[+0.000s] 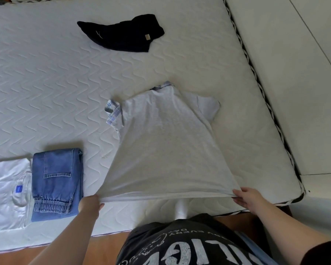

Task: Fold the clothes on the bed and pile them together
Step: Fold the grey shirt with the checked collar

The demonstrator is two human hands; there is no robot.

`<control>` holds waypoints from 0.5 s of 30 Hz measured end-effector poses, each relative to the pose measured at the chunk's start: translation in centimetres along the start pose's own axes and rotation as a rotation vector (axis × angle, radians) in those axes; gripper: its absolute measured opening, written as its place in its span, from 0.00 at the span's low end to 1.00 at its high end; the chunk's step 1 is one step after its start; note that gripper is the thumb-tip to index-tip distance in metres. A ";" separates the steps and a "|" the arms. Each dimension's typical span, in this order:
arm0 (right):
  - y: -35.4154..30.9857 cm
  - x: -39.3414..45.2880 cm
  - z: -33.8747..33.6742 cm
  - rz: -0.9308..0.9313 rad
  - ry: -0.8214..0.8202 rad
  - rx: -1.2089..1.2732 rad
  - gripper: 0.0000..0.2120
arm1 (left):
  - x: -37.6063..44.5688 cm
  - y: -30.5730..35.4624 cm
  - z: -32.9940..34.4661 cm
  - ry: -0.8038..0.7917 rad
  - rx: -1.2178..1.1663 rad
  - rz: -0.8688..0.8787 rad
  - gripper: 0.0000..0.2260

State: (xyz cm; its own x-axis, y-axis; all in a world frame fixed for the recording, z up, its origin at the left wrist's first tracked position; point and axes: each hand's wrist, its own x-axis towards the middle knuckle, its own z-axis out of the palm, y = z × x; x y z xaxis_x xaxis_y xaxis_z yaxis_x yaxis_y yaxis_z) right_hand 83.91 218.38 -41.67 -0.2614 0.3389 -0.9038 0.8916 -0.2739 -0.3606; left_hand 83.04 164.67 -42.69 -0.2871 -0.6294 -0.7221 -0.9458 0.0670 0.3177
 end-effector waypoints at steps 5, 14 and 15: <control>0.5 0.5 -0.3 0.075 0.009 -0.003 0.17 | -1.9 -0.9 0.8 -0.233 -0.099 -0.152 0.14; -19.5 -1.6 10.7 -0.347 -0.132 0.236 0.10 | -3.2 19.9 1.7 -0.412 -0.404 0.177 0.05; -23.4 -2.6 11.6 -0.427 -0.154 0.246 0.10 | -3.6 23.7 1.1 -0.410 -0.460 0.230 0.04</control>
State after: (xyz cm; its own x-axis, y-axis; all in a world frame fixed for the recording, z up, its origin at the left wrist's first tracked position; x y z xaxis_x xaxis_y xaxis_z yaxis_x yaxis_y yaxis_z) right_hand 59.47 213.41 -33.58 -0.6509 0.3355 -0.6810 0.5850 -0.3501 -0.7316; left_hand 61.50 169.37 -33.17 -0.5945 -0.2868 -0.7513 -0.7182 -0.2309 0.6564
